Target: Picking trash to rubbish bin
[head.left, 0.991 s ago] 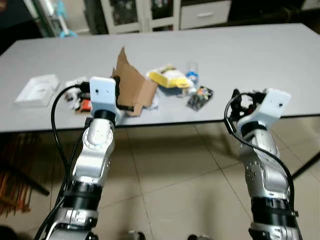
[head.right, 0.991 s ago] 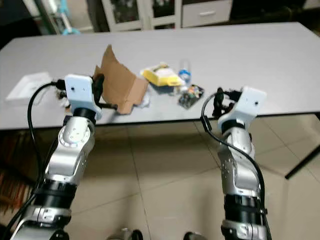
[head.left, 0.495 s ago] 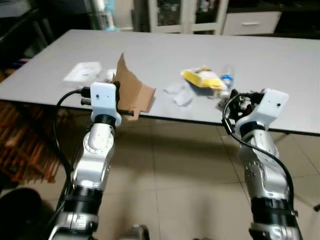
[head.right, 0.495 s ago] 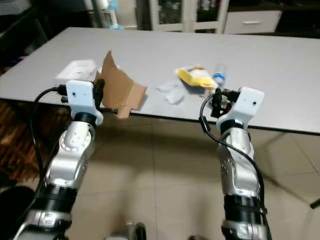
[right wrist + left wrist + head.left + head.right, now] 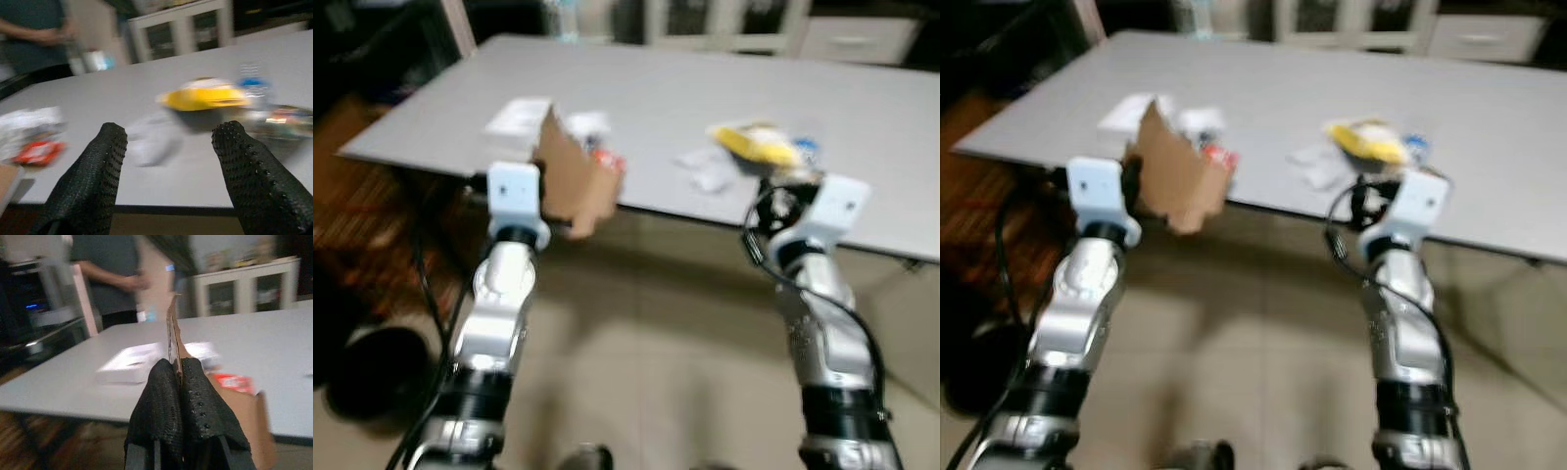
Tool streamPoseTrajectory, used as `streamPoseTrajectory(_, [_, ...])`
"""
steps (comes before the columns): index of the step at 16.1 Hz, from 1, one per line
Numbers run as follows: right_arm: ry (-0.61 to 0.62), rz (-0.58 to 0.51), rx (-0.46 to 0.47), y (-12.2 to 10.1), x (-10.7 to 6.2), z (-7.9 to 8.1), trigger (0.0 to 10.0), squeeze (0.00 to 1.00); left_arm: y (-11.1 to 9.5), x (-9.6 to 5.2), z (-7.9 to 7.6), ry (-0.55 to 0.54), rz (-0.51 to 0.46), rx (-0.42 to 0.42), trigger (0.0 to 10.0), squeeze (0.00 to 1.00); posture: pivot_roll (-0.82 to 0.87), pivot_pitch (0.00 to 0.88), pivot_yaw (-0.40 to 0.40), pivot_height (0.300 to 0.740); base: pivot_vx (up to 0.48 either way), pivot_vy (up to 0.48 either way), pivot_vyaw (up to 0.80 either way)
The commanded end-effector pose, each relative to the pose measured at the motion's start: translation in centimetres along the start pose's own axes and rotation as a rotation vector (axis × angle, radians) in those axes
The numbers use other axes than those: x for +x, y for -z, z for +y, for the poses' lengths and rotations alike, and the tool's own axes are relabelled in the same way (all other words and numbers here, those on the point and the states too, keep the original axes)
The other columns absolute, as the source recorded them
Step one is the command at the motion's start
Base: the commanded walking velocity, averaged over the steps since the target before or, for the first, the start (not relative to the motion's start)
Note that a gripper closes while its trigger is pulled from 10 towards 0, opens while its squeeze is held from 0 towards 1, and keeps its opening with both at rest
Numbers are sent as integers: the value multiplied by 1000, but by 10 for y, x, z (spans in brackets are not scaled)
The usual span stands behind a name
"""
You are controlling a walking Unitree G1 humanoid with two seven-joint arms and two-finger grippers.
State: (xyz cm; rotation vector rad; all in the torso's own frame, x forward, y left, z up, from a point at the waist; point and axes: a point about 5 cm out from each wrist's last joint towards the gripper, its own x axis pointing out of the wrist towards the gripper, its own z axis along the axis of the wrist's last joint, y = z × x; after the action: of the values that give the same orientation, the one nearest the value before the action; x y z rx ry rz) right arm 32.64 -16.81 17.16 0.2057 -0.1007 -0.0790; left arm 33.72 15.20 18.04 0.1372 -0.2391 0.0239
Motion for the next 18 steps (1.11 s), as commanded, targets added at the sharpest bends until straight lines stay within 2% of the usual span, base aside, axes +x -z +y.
streamPoseTrajectory(1, [-5, 4, -2, -1, 1, 1, 10000, 0, -2, 0, -1, -6, -5, 7, 10000, 0, -60, 115, 45, 740, 0, 0, 800])
streamPoseTrajectory(8, [-37, 9, 4, -1, 2, 5, 10000, 0, -6, 2, -3, -4, -16, 4, 10000, 0, -60, 117, 46, 740, 0, 0, 800])
streamPoseTrajectory(18, [-79, 28, 6, 5, 0, 12, 10000, 0, -2, 1, -2, -8, -2, 4, 10000, 0, -52, 116, 41, 740, 0, 0, 800])
